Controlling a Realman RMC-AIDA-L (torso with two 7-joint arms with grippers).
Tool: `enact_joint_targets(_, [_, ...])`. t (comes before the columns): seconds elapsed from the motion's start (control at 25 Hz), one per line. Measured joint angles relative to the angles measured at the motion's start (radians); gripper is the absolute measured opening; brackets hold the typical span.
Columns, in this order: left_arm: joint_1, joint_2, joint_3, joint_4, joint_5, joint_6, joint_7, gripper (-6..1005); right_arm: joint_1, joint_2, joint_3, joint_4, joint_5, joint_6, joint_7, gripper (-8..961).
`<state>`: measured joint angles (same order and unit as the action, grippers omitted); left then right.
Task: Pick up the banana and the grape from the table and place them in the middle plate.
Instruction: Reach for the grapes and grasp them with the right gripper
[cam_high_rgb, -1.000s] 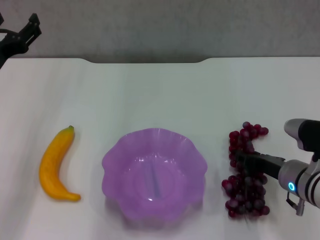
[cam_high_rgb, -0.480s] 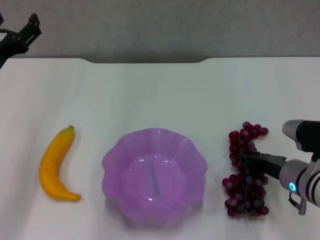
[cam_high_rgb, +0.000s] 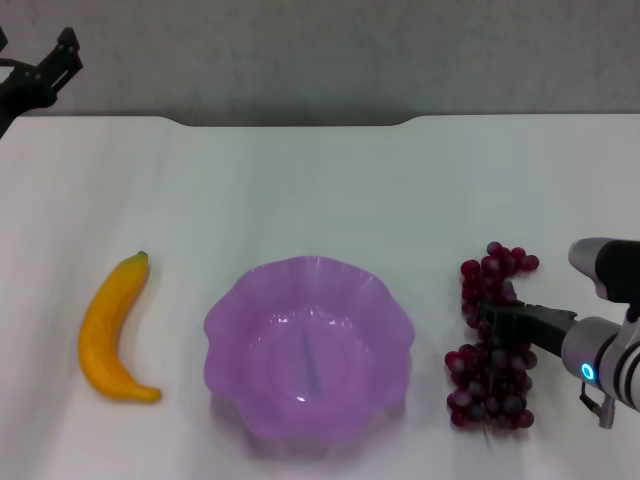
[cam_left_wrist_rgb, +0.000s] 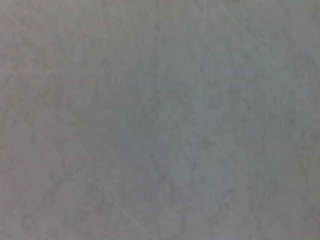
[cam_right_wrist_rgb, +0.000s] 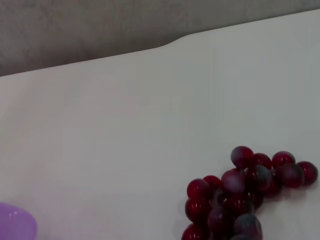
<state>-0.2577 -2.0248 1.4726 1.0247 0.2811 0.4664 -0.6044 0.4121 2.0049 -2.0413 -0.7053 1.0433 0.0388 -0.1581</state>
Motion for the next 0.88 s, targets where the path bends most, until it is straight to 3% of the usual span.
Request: enact_joint_targets(0.88, [0.004, 0.0, 0.0, 0.0, 0.002, 0.001, 0.0, 874, 0.003, 0.001, -0.031, -0.02, 0.007, -0.035, -0.053, 340])
